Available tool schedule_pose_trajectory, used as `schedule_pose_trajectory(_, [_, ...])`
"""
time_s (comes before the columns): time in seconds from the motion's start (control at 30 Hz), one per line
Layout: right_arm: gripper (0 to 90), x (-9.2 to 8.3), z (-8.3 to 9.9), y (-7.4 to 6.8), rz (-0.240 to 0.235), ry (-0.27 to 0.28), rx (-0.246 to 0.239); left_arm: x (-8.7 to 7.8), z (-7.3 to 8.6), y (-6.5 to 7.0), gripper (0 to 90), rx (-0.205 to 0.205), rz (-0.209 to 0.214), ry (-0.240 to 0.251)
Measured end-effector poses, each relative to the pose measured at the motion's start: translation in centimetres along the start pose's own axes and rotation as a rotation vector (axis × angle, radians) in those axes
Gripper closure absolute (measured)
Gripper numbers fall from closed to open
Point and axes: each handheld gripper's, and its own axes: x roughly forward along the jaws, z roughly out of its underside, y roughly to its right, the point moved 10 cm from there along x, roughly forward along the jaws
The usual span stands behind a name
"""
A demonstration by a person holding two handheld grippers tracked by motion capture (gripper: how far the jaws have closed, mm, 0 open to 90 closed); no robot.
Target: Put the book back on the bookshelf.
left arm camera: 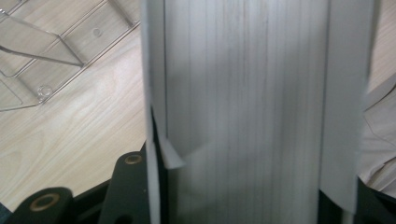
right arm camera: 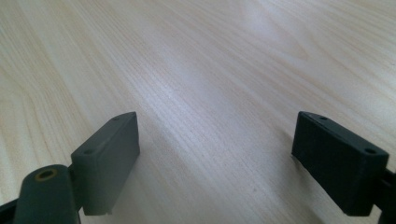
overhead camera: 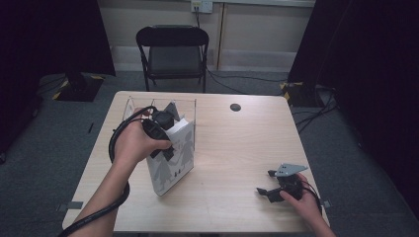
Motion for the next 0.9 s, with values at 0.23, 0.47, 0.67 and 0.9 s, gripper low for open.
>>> schedule_pose_trajectory(0.23, [14.3, 0.0, 0.0, 0.0, -0.002, 0.001, 0.000, 0.2, 0.2, -0.3, 53.1, -0.022, 0.011, 0.003])
schedule_pose_trajectory(0.47, [14.3, 0.0, 0.0, 0.0, 0.000, 0.000, 0.000, 0.1, 0.4, -0.7, 53.2, -0.060, 0.016, 0.003])
schedule_pose_trajectory(0.67, [14.3, 0.0, 0.0, 0.0, 0.000, 0.000, 0.000, 0.0, 0.5, -0.9, 53.2, -0.080, 0.013, 0.000])
schedule_pose_trajectory(0.9, [14.3, 0.0, 0.0, 0.0, 0.000, 0.000, 0.000, 0.0, 0.3, -1.1, 53.2, -0.097, 0.013, -0.002])
